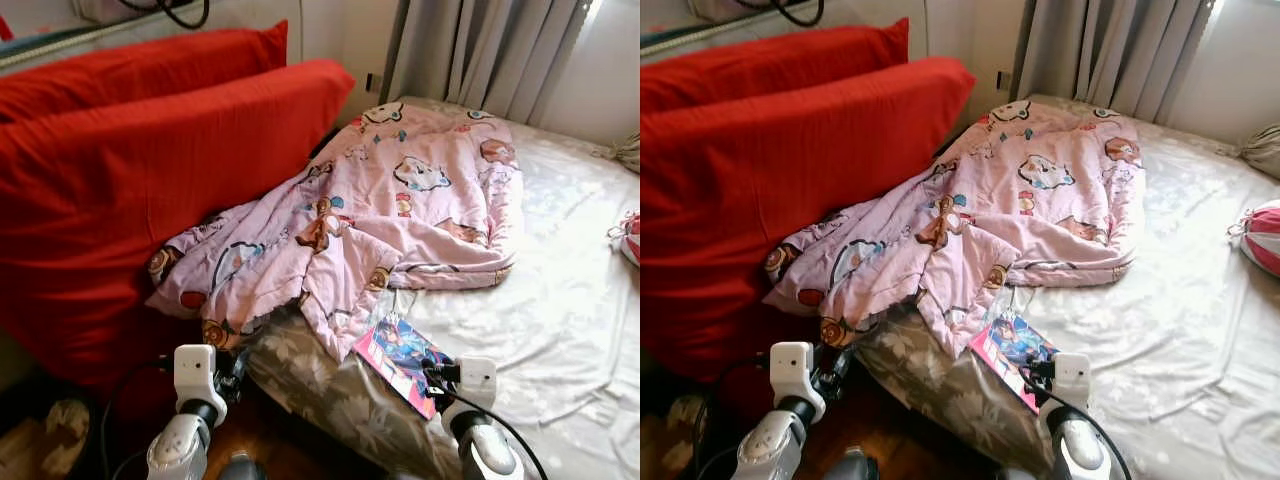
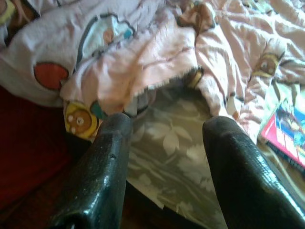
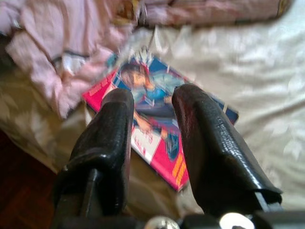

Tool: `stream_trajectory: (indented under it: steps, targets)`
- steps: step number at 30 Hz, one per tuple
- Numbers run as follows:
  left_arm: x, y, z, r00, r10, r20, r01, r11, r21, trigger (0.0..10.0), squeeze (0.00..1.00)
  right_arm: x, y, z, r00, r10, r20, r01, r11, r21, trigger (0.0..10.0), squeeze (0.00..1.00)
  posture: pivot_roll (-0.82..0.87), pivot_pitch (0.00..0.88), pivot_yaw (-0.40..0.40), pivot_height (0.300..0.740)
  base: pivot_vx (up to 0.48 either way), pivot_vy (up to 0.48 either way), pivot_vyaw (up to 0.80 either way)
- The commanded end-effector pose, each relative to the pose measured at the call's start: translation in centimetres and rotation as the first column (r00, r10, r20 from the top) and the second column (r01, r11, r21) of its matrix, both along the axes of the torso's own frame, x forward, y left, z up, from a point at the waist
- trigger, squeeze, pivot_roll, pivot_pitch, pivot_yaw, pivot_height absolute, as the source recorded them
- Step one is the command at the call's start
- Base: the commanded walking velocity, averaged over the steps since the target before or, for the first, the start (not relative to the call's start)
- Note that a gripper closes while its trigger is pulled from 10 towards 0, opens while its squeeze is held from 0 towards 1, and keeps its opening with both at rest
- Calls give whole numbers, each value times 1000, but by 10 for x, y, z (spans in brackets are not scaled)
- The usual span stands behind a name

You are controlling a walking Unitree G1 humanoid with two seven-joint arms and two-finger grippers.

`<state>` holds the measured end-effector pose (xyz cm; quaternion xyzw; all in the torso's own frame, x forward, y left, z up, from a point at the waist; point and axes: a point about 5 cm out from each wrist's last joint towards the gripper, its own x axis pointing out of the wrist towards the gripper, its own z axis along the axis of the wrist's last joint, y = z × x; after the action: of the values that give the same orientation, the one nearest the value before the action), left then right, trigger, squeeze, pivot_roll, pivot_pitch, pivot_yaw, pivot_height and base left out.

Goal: Clean up the room

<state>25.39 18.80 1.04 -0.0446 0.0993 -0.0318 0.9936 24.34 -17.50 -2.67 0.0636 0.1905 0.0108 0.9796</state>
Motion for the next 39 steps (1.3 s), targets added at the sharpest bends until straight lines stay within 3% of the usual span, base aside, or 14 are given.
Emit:
stream_trajectory:
  steps: [1, 39]
  targets:
    - [-3, -1, -6, 999, -2, -34, 2, 1000, -9, 10000, 0, -1, -1, -1, 1000, -6, -4, 6, 1000, 3, 10000, 0, 69, 83, -51, 640, 0, 0, 0]
    - [0, -2, -9, 999, -12, -44, 11, 1000, -18, 10000, 0, -9, 11, -16, 989, 92, -119, -85, 995, 59, 10000, 0, 76, 83, -41, 626, 21, 0, 0]
